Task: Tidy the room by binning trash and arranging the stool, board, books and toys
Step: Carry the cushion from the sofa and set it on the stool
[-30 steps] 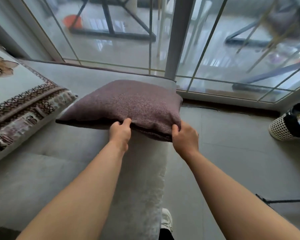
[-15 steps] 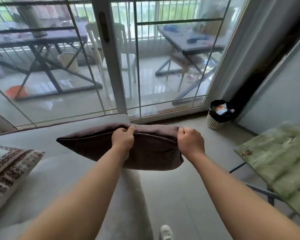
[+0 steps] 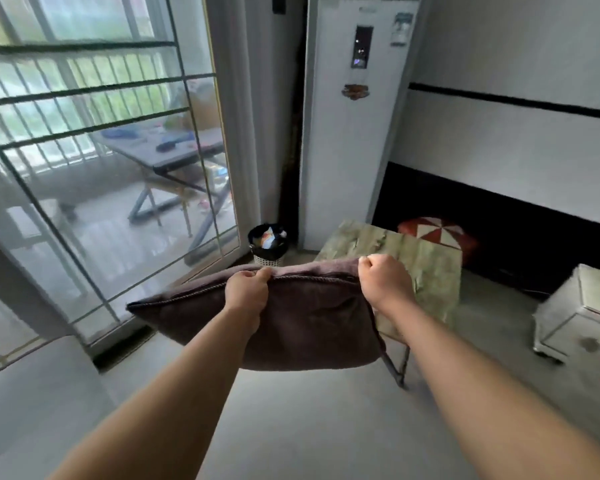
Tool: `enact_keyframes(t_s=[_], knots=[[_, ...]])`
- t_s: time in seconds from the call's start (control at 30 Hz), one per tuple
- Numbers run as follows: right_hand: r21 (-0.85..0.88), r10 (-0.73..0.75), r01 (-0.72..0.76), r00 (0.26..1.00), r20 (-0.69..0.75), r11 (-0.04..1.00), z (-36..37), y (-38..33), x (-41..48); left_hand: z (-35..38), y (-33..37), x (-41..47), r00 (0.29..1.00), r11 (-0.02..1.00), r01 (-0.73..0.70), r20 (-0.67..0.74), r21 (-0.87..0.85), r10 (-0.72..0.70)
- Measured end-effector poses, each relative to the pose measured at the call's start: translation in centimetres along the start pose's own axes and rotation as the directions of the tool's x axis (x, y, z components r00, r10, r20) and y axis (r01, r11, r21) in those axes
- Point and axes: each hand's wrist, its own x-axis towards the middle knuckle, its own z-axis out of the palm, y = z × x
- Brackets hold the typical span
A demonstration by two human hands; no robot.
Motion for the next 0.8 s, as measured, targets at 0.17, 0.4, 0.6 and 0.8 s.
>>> enact_keyframes(t_s=[0.17, 0.4, 0.6, 0.8], knots=[[0.014, 0.125, -0.125, 0.987, -0.097, 0.992, -8.2, 9.4, 2.4, 12.3, 3.7, -3.0, 0.988, 0.997, -0.072, 0.133, -0.018, 0.074], [0.046, 0.177, -0.171, 0.960, -0.218, 0.984, -18.9, 23.5, 6.6, 30.3, 6.9, -6.7, 0.968, 0.995, -0.104, 0.230, -0.005, 0.103], [0.054, 0.206, -0.198, 0.936, -0.286, 0.979, -24.9, 31.2, 9.3, 40.9, 8.6, -9.4, 0.944, 0.995, -0.099, 0.316, -0.013, 0.098], [0.069, 0.282, -0.275, 0.902, -0.327, 0.959, -28.1, 37.8, 14.1, 50.8, 10.2, -7.7, 0.916, 0.996, -0.088, 0.393, -0.011, 0.085]])
